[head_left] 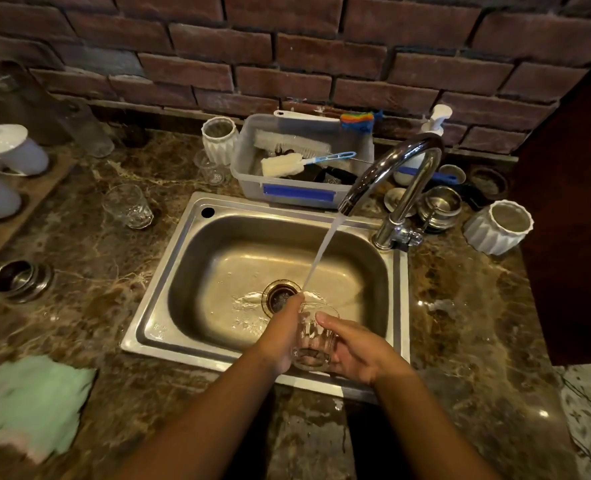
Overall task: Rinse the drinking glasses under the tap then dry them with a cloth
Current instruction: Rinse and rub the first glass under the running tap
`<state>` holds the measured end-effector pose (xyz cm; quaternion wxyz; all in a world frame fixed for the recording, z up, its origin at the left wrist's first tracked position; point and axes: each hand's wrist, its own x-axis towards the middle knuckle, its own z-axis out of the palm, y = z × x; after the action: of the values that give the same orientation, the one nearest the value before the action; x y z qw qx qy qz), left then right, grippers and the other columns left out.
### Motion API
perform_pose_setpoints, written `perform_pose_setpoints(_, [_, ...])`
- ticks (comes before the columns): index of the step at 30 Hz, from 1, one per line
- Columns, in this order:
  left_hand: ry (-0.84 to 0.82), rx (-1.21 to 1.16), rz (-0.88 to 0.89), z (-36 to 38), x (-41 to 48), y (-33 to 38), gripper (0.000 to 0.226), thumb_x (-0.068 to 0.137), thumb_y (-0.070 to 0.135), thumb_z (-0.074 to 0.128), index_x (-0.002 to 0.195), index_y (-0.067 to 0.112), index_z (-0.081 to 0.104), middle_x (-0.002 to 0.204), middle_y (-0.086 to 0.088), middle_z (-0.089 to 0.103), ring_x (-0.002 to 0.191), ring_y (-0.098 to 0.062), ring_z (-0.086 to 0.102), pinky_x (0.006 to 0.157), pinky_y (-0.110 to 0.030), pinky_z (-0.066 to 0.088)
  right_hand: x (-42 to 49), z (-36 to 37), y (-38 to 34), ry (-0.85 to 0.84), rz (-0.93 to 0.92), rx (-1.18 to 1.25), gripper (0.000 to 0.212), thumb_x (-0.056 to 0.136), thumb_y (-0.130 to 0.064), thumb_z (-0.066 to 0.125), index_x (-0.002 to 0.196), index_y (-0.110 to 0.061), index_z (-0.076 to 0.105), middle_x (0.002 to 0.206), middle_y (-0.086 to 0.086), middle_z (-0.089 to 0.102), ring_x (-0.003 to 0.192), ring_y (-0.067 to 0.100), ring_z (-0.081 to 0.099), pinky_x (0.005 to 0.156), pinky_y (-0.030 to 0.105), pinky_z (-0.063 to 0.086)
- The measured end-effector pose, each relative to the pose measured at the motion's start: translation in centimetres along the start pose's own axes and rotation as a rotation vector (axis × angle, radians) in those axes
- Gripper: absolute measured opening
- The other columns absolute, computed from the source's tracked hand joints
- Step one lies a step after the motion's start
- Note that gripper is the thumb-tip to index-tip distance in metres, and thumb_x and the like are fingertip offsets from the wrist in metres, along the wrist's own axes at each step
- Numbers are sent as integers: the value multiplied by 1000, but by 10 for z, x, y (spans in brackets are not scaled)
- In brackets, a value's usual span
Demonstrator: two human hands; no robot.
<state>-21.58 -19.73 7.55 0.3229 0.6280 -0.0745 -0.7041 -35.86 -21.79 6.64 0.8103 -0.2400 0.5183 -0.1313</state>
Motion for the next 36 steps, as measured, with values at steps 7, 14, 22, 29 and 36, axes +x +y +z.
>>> perform_pose_setpoints(7, [-59, -13, -131, 16, -7, -13, 78, 89, 78, 40, 125, 13, 61, 111, -19, 72, 101, -37, 70, 76, -52, 59, -21, -14, -6, 91, -191, -406, 96, 73, -25, 87, 152, -20, 33, 108, 6, 68, 101, 25, 71, 95, 45, 56])
perform_pose_setpoints(14, [-123, 170, -65, 22, -4, -25, 79, 92, 77, 33, 121, 12, 66, 102, -18, 77, 96, -34, 73, 78, -45, 58, -37, -24, -31, 65, -249, -941, 92, 74, -32, 80, 151, -16, 34, 136, 1, 52, 109, 17, 63, 93, 39, 57])
perform_pose_setpoints(22, [-37, 723, 187, 31, -5, -38, 72, 95, 74, 19, 98, 22, 69, 96, -10, 77, 82, -22, 72, 80, -37, 57, -40, -31, -45, -52, -200, -1494, 63, 71, -24, 81, 123, -25, 46, 106, -2, 49, 99, 18, 55, 79, 33, 53])
perform_pose_setpoints(29, [0, 1366, 549, 21, -6, -59, 50, 106, 49, 29, 144, 22, 48, 140, -2, 58, 131, -22, 51, 108, -36, 38, -56, -59, -64, 186, -203, -1672, 82, 74, -20, 83, 141, -27, 37, 131, 5, 42, 109, 22, 54, 87, 33, 53])
perform_pose_setpoints(36, [82, 1796, 610, -3, 16, -91, 65, 101, 63, 24, 152, 23, 28, 143, 0, 52, 130, -21, 47, 107, -39, 37, -64, -110, -100, 471, -243, -1669, 84, 76, -28, 83, 145, -24, 33, 135, 11, 40, 117, 29, 53, 86, 30, 48])
